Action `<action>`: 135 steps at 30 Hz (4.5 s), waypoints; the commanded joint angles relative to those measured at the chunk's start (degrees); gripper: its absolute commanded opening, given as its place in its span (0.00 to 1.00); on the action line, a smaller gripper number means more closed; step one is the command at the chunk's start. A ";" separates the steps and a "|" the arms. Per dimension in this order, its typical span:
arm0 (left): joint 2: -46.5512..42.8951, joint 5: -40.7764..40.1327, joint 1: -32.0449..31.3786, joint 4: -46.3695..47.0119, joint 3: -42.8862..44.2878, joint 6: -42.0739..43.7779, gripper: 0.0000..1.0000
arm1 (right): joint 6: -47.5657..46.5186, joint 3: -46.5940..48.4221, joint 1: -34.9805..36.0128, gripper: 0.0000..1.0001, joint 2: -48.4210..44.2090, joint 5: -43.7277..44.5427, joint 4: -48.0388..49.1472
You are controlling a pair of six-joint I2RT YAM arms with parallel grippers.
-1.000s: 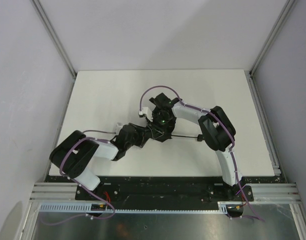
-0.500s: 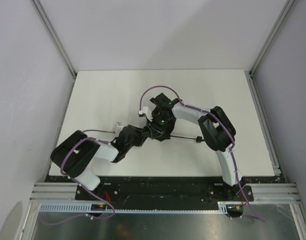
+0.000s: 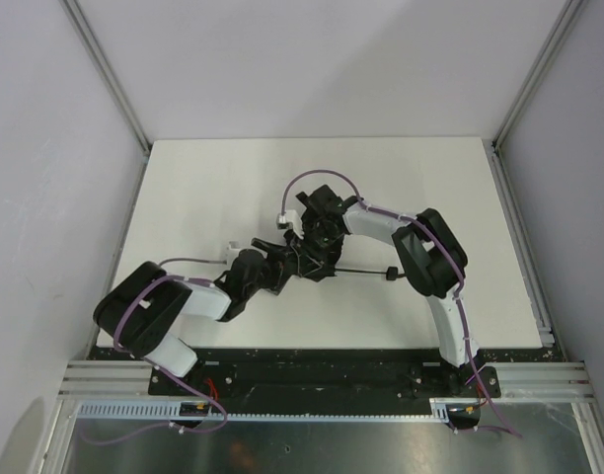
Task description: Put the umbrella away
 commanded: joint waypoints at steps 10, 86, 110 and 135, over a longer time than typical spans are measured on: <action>4.32 -8.13 0.51 -12.29 -0.11 10.59 0.46 | 1.00 -3.76 3.95 0.00 -1.56 -12.54 -8.23; -7.07 4.12 -0.94 -31.51 4.22 7.88 0.00 | 59.47 -38.71 1.70 0.00 -27.73 12.11 45.42; -9.62 1.82 -2.22 -33.47 3.22 5.38 0.00 | 41.56 -29.79 5.42 0.83 -37.24 32.89 13.85; -11.92 1.88 -2.08 -41.56 4.30 1.19 0.00 | 16.83 -36.69 26.08 0.55 -21.34 60.08 41.88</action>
